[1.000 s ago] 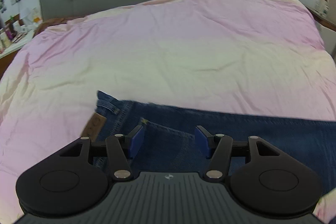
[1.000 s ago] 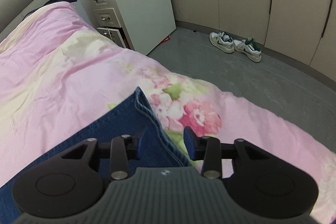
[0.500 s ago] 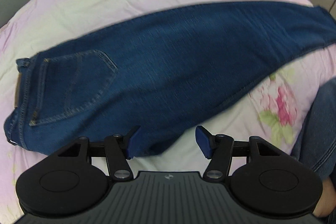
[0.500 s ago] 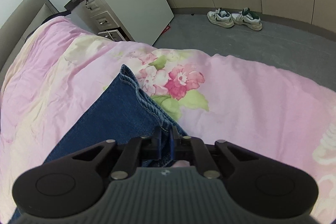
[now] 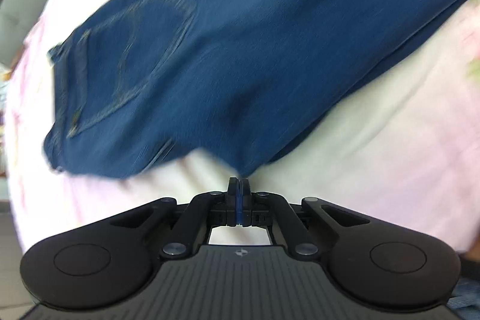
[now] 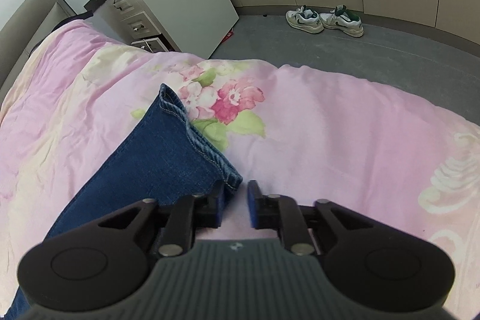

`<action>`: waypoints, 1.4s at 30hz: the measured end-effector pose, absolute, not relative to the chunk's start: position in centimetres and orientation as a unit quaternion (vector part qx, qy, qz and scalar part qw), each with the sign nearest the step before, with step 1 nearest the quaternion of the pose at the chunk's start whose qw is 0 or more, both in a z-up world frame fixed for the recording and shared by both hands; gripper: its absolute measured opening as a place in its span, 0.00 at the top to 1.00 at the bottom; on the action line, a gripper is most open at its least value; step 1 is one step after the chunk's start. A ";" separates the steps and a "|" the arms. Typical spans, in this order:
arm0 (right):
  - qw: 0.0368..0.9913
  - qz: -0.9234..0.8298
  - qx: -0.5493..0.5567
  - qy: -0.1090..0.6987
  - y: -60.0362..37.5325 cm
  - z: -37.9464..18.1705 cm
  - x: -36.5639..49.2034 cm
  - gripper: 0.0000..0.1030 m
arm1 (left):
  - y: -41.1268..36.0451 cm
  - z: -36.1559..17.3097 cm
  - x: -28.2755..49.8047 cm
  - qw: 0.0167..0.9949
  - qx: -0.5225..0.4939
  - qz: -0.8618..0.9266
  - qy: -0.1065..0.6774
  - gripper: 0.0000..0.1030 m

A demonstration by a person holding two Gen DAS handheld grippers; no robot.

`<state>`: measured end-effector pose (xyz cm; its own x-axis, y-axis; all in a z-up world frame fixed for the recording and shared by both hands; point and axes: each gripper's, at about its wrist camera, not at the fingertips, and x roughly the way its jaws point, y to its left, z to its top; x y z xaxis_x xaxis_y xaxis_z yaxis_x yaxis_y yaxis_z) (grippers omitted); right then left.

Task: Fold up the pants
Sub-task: 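Lift the hems with the right gripper and fold them over toward the waistband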

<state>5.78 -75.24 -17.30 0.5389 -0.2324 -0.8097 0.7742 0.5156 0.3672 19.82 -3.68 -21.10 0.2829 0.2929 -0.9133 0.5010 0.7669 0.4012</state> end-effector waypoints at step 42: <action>0.876 -0.086 0.401 0.252 -69.0 1.9 15.3 0.94 | -28.1 -19.3 21.6 0.763 0.204 -0.403 0.462 0.85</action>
<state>15.33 -68.98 1.91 0.8580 0.0525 -0.5110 0.3526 0.6632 0.6602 21.59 -28.06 -19.26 0.2471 -0.4265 -0.8701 0.8042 0.5912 -0.0614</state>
